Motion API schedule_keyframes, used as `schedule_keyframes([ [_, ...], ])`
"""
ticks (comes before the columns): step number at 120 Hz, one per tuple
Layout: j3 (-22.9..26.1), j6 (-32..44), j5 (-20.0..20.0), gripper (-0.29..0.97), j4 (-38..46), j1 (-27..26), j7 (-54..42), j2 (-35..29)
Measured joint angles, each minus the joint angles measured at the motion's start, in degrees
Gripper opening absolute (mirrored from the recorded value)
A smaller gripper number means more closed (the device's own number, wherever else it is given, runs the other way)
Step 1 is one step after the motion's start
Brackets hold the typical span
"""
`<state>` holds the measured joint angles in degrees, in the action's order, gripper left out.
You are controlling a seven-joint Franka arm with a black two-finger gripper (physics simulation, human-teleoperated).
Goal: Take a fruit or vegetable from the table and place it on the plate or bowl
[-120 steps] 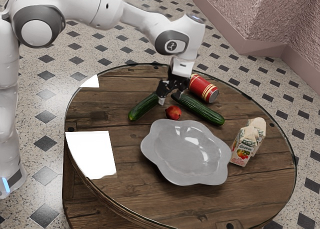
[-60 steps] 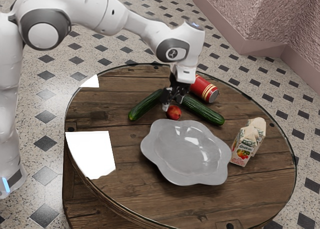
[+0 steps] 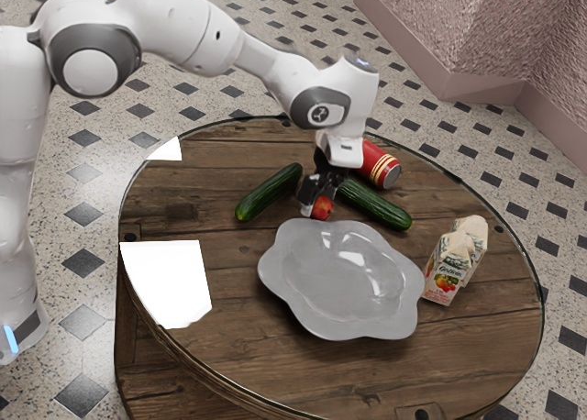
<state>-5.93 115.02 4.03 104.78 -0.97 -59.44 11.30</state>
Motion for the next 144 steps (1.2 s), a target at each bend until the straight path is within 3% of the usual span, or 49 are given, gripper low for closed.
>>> schedule_keyframes([
  [30, 0.0, 0.6, -0.1, 0.66, 0.0, 0.0, 1.1, 0.7],
  [49, 0.0, 0.8, -0.1, 0.42, -0.1, -0.1, 1.7, 0.8],
  [63, 0.0, 1.0, -0.2, 0.33, -0.1, -0.1, 2.1, 0.7],
  [96, -0.2, -0.1, -0.5, 0.32, -0.3, 0.0, 3.3, -1.2],
  [130, 0.0, -4.4, -1.8, 0.32, -0.3, 0.2, 4.4, -8.5],
  [144, 2.6, -5.7, -2.5, 0.32, -0.3, 1.8, 5.1, -9.3],
])
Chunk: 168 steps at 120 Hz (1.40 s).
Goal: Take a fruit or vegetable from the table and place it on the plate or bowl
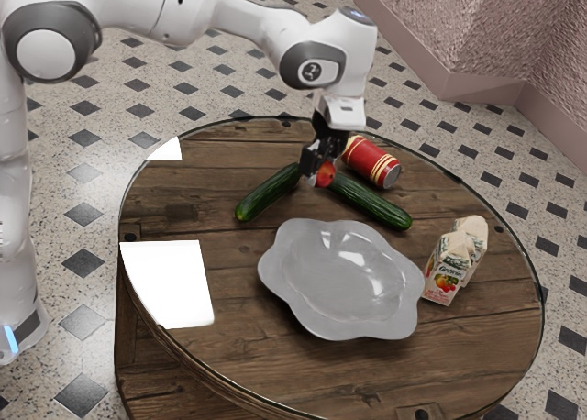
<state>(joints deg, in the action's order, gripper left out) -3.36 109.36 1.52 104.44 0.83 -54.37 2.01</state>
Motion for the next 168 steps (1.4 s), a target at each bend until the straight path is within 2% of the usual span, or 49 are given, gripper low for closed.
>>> schedule_keyframes([
  [23, 5.1, -1.1, -0.3, 0.32, -0.3, 0.6, 1.0, -0.3],
  [55, 11.8, -1.2, -0.4, 0.32, -1.6, -2.8, 3.1, 0.3],
  [70, 13.3, -0.6, -0.4, 0.32, -1.7, -4.6, 4.1, 0.9],
  [99, 14.5, 1.9, -0.5, 0.31, -1.8, -2.8, 5.8, 2.3],
  [116, 14.7, 2.5, -0.5, 0.41, -1.8, -2.2, 6.4, 2.6],
  [136, 14.8, 2.6, -0.4, 0.59, -1.8, -2.7, 6.9, 2.6],
  [168, 14.7, 2.6, -0.3, 0.66, -1.8, -2.4, 7.4, 2.6],
])
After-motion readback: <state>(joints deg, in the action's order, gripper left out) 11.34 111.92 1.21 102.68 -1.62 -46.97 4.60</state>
